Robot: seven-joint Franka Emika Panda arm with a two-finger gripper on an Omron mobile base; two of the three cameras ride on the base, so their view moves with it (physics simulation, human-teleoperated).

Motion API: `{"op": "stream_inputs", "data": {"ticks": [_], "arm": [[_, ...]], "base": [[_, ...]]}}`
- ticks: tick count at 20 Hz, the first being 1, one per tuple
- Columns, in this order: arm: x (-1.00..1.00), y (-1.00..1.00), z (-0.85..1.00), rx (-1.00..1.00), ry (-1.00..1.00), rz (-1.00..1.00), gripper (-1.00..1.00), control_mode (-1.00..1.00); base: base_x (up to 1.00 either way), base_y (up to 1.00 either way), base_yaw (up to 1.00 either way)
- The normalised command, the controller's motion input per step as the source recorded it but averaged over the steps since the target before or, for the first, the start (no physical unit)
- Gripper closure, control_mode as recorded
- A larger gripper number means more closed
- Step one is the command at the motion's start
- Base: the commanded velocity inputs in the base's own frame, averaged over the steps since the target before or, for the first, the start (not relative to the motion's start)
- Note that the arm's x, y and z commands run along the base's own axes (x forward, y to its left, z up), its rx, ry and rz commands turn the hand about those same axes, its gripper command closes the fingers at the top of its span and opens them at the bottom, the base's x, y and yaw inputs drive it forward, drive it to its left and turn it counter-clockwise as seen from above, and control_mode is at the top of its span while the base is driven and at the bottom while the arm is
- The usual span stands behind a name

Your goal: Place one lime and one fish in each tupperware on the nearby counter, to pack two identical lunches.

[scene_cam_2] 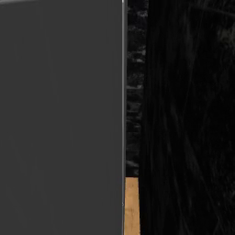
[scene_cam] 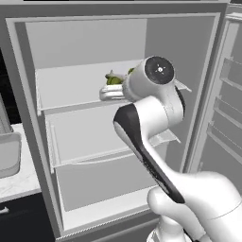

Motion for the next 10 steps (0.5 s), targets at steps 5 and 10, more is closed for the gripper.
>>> {"op": "stream_inputs", "data": {"ticks": [5, 10], "arm": [[0.01, 0.11, 0.14, -0.18, 0.08, 0.11, -1.00, -1.00], [0.61, -0.02, -0.14, -0.02, 0.00, 0.00, -1.00, -1.00]], "base": [[0.00, 0.00, 0.00], [0.00, 0.00, 0.00]]}}
